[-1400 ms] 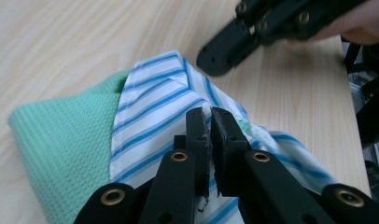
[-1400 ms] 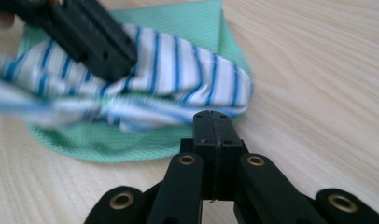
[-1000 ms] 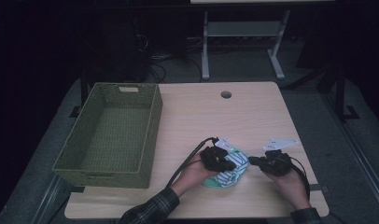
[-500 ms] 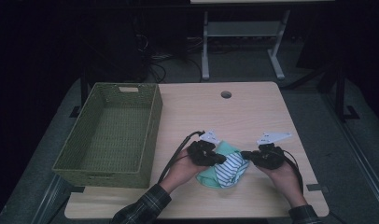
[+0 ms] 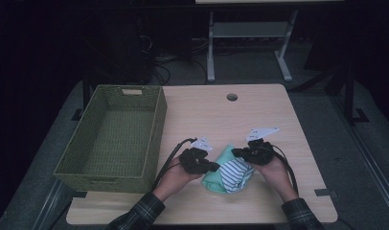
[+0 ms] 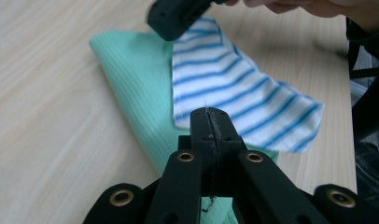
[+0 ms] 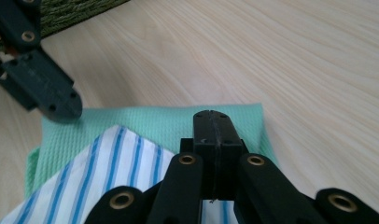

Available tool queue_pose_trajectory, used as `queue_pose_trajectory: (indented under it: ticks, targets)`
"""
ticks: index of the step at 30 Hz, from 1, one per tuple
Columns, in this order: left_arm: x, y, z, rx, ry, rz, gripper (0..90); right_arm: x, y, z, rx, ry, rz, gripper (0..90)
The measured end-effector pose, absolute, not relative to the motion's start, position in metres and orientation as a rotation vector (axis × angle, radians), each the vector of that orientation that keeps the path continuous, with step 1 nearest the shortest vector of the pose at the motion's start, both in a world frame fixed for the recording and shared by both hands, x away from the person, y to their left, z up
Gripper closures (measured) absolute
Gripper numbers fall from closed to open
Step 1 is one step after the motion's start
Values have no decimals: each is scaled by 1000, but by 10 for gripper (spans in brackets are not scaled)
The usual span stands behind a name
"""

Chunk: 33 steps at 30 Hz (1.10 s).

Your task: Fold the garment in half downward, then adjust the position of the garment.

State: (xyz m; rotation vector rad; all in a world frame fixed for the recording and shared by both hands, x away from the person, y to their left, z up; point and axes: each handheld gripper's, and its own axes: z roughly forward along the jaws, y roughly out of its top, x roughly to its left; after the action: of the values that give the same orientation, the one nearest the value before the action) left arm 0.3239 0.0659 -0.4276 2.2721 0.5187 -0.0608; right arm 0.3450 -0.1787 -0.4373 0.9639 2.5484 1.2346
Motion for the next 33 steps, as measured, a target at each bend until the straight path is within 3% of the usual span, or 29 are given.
queue_pose_trajectory:
  ticks: [18,33]
  targets:
    - [323,62,-451,2409,526,-20,894,365,-153,-467,944,2617,1142,899]
    - [308,76,-431,2342,514,-37,887,369,-178,-452,1002,2539,1165,899]
